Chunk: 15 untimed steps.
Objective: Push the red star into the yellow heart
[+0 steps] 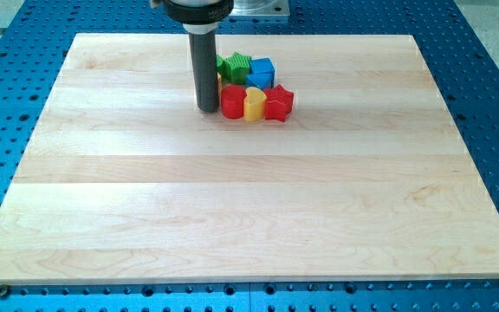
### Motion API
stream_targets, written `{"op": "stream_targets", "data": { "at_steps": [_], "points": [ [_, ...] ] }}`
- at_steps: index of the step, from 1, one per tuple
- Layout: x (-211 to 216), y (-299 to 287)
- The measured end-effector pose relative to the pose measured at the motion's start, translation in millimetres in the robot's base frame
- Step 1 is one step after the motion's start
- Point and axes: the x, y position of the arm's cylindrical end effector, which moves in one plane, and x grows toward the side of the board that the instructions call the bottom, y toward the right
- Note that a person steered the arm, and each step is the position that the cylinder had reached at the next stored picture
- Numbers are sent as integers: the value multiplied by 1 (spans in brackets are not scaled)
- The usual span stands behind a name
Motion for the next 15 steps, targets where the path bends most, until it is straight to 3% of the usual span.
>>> {"op": "stream_targets", "data": {
  "at_steps": [1, 2, 3, 4, 5, 8, 10, 12, 13, 14, 15],
  "points": [
    [2, -13],
    [67, 3],
    [93, 88],
    [57, 166],
    [23, 172],
    [-3, 161],
    [13, 127],
    [13, 133],
    [46, 131],
    [35, 80],
    [35, 80]
  ]
}}
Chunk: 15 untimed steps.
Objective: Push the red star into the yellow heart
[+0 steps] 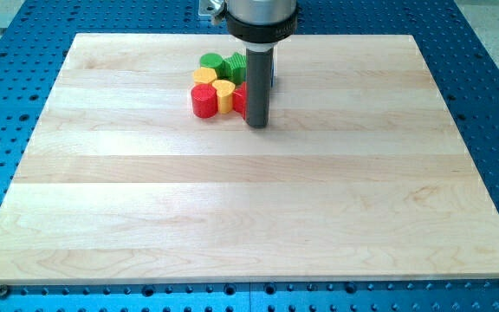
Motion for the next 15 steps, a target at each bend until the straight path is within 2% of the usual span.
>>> {"op": "stream_targets", "data": {
  "at_steps": [2, 3, 4, 7, 12, 14, 15],
  "points": [
    [1, 12],
    [47, -30],
    [50, -85],
    [20, -31],
    [-13, -22],
    [-1, -22],
    [10, 9]
  ]
}}
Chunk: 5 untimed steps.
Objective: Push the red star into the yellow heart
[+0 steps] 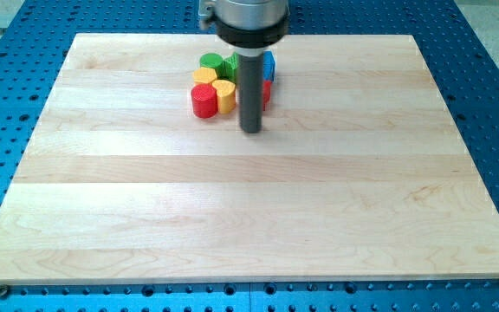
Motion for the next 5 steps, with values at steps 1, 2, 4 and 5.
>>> {"op": "stream_targets", "data": {
  "at_steps": [1, 2, 4, 5],
  "points": [
    [2, 47],
    [9, 63],
    [-23, 71],
    [-43, 53]
  ]
}}
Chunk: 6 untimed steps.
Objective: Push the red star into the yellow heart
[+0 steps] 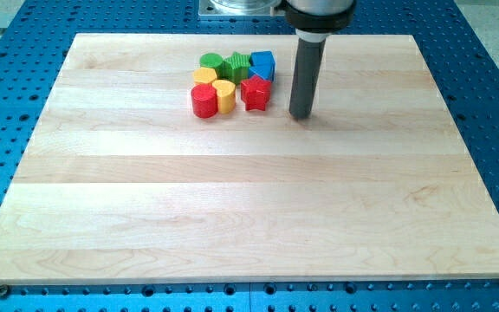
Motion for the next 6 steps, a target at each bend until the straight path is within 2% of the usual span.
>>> {"op": "stream_targets", "data": {
  "at_steps": [1, 3, 4, 6],
  "points": [
    [-14, 0],
    [18, -14],
    [12, -14],
    [13, -51]
  ]
}}
